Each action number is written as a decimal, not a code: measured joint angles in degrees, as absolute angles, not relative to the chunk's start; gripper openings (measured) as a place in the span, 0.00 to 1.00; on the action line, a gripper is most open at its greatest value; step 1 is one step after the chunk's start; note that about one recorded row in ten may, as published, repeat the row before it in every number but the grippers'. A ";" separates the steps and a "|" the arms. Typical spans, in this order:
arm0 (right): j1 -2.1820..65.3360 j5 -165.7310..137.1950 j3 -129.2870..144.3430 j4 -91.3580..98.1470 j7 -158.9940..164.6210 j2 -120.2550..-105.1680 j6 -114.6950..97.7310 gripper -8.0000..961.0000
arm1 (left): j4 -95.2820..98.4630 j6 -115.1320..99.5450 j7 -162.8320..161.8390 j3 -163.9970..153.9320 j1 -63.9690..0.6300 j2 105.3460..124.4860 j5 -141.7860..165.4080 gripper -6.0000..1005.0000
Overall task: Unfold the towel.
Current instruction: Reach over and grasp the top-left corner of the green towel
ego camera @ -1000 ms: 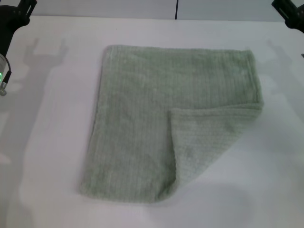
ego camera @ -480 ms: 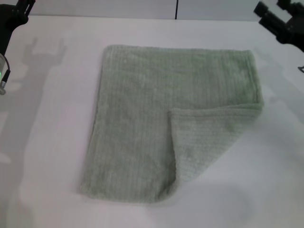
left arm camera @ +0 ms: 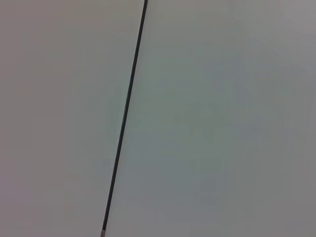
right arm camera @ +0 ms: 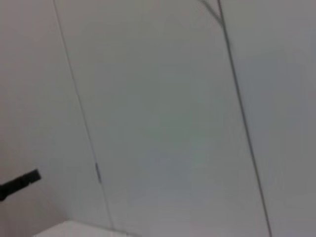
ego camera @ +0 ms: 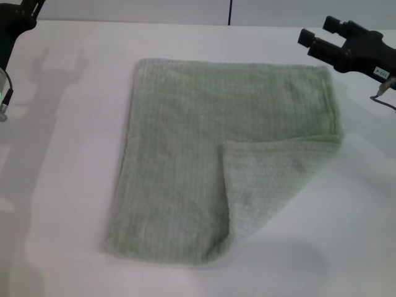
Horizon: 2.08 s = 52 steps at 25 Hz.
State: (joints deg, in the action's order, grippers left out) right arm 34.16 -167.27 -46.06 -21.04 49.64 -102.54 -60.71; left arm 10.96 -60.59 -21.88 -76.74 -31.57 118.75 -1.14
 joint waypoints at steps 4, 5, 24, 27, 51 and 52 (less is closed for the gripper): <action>36.23 -167.26 -42.74 -19.58 52.07 -101.94 -60.95 0.79 | 11.02 -60.62 -21.88 -76.64 -31.75 118.64 -1.14 0.80; 36.23 -167.26 -42.74 -19.58 52.07 -101.94 -60.95 0.79 | 11.02 -60.62 -21.88 -76.64 -31.75 118.64 -1.14 0.80; 40.85 -166.89 -40.31 -5.83 57.84 -104.50 -69.42 0.79 | 11.20 -60.03 -22.21 -80.35 -32.24 119.08 -0.62 0.80; 40.84 -166.83 -45.73 -2.52 55.36 -106.59 -69.22 0.79 | 11.19 -59.45 -22.31 -80.41 -32.03 119.11 -0.61 0.80; 29.44 -166.82 -89.52 -22.71 18.60 -115.29 -41.78 0.79 | 16.28 -52.41 -31.15 -96.88 -30.85 119.09 -0.53 0.81; 29.44 -166.82 -89.52 -22.71 18.60 -115.29 -41.78 0.79 | 16.28 -52.41 -31.15 -96.88 -30.85 119.09 -0.53 0.77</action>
